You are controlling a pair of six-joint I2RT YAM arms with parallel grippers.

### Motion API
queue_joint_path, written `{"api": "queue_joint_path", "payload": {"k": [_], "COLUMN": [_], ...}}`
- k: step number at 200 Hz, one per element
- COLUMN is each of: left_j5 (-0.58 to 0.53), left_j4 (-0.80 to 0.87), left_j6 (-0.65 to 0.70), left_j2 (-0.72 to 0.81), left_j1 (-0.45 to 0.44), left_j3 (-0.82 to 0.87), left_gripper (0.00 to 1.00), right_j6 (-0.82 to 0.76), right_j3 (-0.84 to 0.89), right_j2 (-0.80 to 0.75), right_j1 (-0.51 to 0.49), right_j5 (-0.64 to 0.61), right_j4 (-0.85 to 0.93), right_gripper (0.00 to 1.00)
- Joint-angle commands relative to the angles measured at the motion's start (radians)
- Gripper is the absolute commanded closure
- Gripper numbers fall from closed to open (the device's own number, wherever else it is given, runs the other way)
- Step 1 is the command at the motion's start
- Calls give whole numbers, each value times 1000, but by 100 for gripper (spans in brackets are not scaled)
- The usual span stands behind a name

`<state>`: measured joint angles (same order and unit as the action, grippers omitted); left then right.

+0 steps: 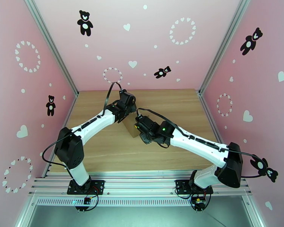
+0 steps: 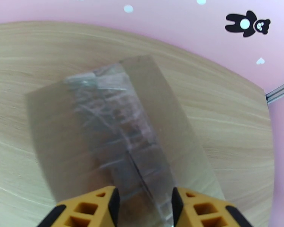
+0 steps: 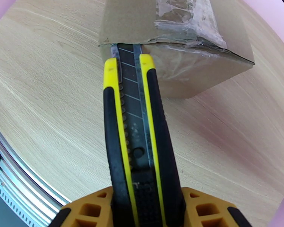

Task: Unpack the express box

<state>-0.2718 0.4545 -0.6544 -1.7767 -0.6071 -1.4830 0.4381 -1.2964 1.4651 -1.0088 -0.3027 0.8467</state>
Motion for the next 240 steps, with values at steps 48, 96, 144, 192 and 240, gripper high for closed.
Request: {"api": "queue_joint_path", "payload": {"k": [48,96,144,192,240], "left_j5": [21,14,11,11,30], "left_j4": [-17,-9,-23,-35,-26], "left_j6": [-22,-22,-18,-13,0], "left_j2": [-61,-66,-47,-7,46], "left_j1": [7,7,7,3,-15], "left_j3": [-21,-7,24,52,44], "left_gripper": [56,56,56,56,56], "right_j6": [32,57,93,126,152], "right_j3": [26,54,88,136,186], "right_j2": [-61,-96,-157,-219,-269], "right_j1": [-20,-22,-24,-26,-12], "right_j5": [-31,-29,-38,-52,-95], "right_j4": [31,66,114,151,141], "right_gripper": [100,100,100,100,100]}}
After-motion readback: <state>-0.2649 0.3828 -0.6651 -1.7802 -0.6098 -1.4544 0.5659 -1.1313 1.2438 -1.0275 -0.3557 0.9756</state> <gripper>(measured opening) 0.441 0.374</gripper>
